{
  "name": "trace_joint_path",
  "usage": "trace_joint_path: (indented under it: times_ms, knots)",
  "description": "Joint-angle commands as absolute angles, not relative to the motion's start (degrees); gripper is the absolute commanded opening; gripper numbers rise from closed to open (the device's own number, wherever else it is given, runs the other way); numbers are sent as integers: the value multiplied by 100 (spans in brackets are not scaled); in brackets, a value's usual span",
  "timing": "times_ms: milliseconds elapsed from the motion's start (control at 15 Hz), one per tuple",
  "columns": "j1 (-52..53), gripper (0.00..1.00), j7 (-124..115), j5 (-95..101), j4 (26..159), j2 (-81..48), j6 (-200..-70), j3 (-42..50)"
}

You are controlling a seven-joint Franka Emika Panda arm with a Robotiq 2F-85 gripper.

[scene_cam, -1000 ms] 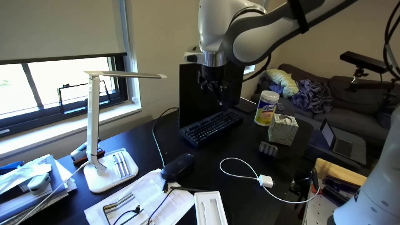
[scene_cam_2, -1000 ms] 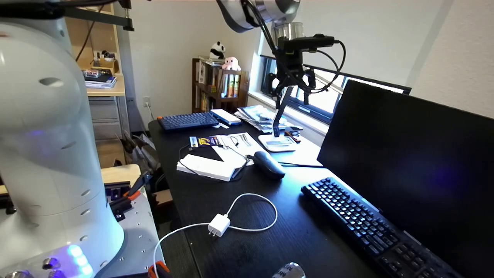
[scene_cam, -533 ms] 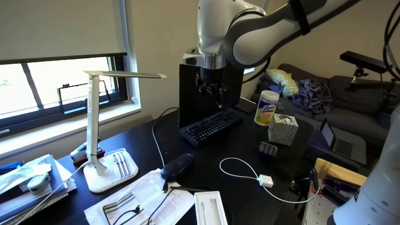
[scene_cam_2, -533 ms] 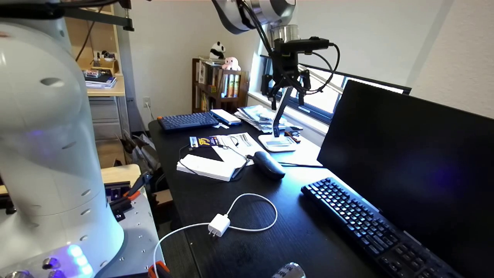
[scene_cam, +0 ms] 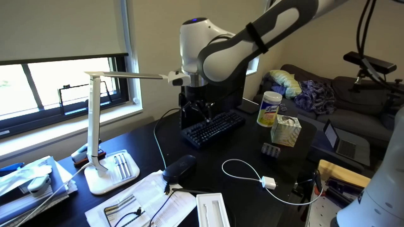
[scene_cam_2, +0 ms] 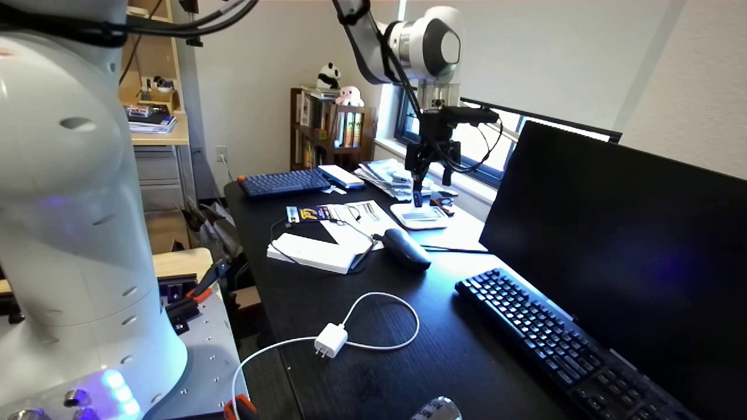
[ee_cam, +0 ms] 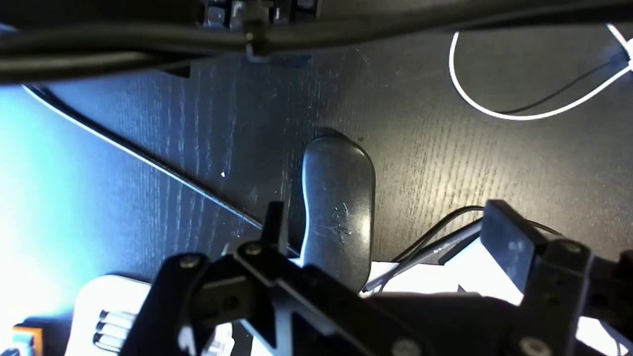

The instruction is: Move the black case to the right

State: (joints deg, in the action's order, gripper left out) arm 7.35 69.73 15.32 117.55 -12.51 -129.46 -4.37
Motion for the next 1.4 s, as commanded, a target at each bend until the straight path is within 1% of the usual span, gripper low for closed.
trace_joint_path:
  times_ms: [0,467,600,667,733,867,1000,1333]
  knots:
    - [652,100,7358,1582,11109,-2033,-12946,-629]
    - [763,100,7106,1714,10506,-2955,-13149,-758]
    - [662,100,7058,1448,10445,-2841,-13149,-838]
    - [619,100,7022,1236,10385,-2579,-12748,-894]
    - [701,100,7092,1520,10480,-2861,-13022,-815]
    - [660,100,7110,1358,10387,-2737,-12914,-851]
    - [636,100,7266,1447,10588,-2764,-13260,-876]
    - [497,100,7661,1381,10750,-3448,-13973,-953]
